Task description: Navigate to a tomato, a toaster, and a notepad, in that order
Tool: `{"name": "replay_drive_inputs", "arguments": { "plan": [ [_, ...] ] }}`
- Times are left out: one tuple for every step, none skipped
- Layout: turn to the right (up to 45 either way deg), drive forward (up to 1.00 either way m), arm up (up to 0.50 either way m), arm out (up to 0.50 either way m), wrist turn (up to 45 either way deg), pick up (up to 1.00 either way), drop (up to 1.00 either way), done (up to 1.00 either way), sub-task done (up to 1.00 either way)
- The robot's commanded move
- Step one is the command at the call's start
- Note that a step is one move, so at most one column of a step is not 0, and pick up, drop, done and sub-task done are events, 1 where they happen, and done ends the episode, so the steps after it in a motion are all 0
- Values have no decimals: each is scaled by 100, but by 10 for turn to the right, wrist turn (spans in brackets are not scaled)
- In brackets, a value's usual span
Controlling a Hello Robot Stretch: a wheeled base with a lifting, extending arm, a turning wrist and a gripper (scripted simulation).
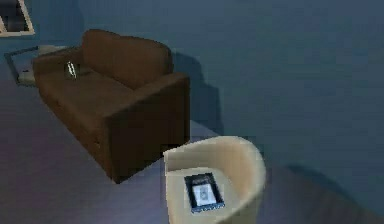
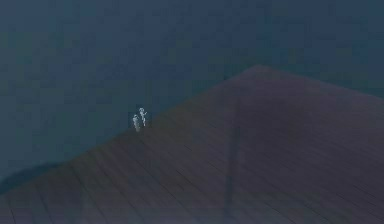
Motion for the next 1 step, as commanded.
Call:
{"name": "replay_drive_inputs", "arguments": {
  "plan": [
    [0, 0, 0, 0, 0, 0, 0, 100, 0]
  ]
}}
